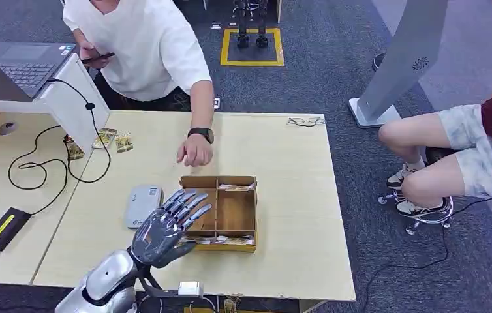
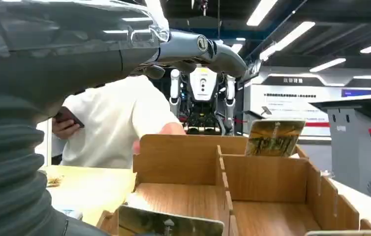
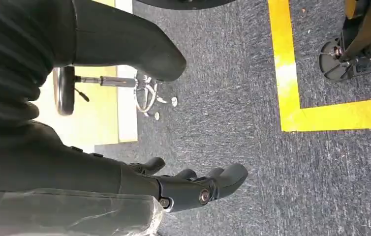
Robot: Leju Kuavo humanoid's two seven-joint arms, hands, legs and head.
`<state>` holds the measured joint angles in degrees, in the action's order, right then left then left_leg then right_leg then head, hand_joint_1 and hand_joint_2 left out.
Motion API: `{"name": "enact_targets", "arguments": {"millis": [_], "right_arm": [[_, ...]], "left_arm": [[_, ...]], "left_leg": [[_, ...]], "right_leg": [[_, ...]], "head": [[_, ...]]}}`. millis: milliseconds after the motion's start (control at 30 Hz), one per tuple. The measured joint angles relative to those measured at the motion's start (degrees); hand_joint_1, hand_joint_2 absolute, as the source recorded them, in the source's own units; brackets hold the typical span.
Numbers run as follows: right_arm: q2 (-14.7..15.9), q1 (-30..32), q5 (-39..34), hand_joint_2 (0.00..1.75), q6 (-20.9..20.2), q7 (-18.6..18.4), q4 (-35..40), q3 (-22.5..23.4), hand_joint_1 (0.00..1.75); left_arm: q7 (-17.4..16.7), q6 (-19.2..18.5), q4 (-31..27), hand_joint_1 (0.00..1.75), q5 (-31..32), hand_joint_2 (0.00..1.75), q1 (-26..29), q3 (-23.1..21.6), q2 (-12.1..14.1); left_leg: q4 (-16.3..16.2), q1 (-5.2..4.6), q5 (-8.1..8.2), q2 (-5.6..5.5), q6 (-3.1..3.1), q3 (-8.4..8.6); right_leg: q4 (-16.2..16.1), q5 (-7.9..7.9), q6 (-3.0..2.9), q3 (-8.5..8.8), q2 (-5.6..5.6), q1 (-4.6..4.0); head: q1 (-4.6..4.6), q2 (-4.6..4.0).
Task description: Pass the card to the sensor for recognition and then transmit it.
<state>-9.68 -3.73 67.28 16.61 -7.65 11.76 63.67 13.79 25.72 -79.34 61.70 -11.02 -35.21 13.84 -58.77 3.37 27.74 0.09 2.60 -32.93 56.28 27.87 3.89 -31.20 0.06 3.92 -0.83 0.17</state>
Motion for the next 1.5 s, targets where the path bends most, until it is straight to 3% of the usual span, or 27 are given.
{"name": "enact_targets", "arguments": {"millis": [400, 667, 700, 733, 767, 1167, 1500], "right_arm": [[0.3, 0.0, 0.2, 1.75, -2.4, 0.5, 0.0, 0.0, 0.0], [0.4, 0.0, 0.3, 1.75, -2.4, 0.5, 0.0, 0.0, 0.0], [0.4, 0.0, 0.3, 1.75, -2.4, 0.5, 0.0, 0.0, 0.0], [0.4, 0.0, 0.3, 1.75, -2.4, 0.5, 0.0, 0.0, 0.0], [0.4, 0.0, 0.3, 1.75, -2.4, 0.5, 0.0, 0.0, 0.0], [0.5, 0.0, 0.4, 1.75, -2.9, 0.9, 0.0, 0.0, 0.0], [0.7, 0.0, 0.4, 1.75, -2.8, 1.1, 0.0, 0.0, 0.0]], "left_arm": [[-1.3, -7.2, 0.0, 0.0, 1.4, 1.75, -0.5, -0.4, 1.0], [-1.0, -8.1, 0.0, 0.0, 1.0, 1.75, -1.2, -1.0, 1.5], [-1.0, -8.1, 0.0, 0.31, 1.0, 1.75, -1.2, -1.0, 1.5], [-1.0, -8.1, 0.0, 1.59, 1.0, 1.75, -1.2, -1.0, 1.5], [-0.9, -8.1, 0.0, 1.75, 0.8, 1.75, -1.2, -1.1, 1.5], [3.7, -10.5, -0.7, 1.75, -3.1, 1.75, -1.1, -2.5, 3.8], [3.8, -13.2, -1.6, 1.75, -3.0, 1.75, -1.4, -4.7, 5.9]], "left_leg": [[0.0, 0.0, 0.0, 0.0, 0.0, 0.0], [0.0, 0.0, 0.0, 0.01, 0.0, 0.0], [0.0, 0.0, 0.0, 0.01, 0.0, 0.0], [0.0, 0.0, 0.0, 0.01, 0.0, 0.0], [0.0, 0.0, 0.0, 0.01, 0.0, 0.0], [0.0, 0.0, 0.0, 0.01, 0.0, 0.0], [0.0, 0.0, 0.0, 0.01, 0.0, 0.01]], "right_leg": [[0.0, 0.0, 0.0, -0.01, 0.01, 0.0], [0.0, 0.0, 0.0, -0.02, 0.01, 0.0], [0.0, 0.0, 0.0, -0.01, 0.01, 0.0], [0.0, 0.0, 0.0, -0.01, 0.01, 0.0], [0.0, 0.0, 0.0, -0.01, 0.01, 0.0], [0.0, 0.0, 0.0, 0.0, 0.01, 0.0], [0.0, 0.0, 0.0, 0.01, 0.01, 0.0]], "head": [[0.0, 0.0], [0.0, 0.0], [0.0, 0.0], [0.0, 0.0], [0.0, 0.0], [0.0, 0.0], [0.0, 0.0]]}}
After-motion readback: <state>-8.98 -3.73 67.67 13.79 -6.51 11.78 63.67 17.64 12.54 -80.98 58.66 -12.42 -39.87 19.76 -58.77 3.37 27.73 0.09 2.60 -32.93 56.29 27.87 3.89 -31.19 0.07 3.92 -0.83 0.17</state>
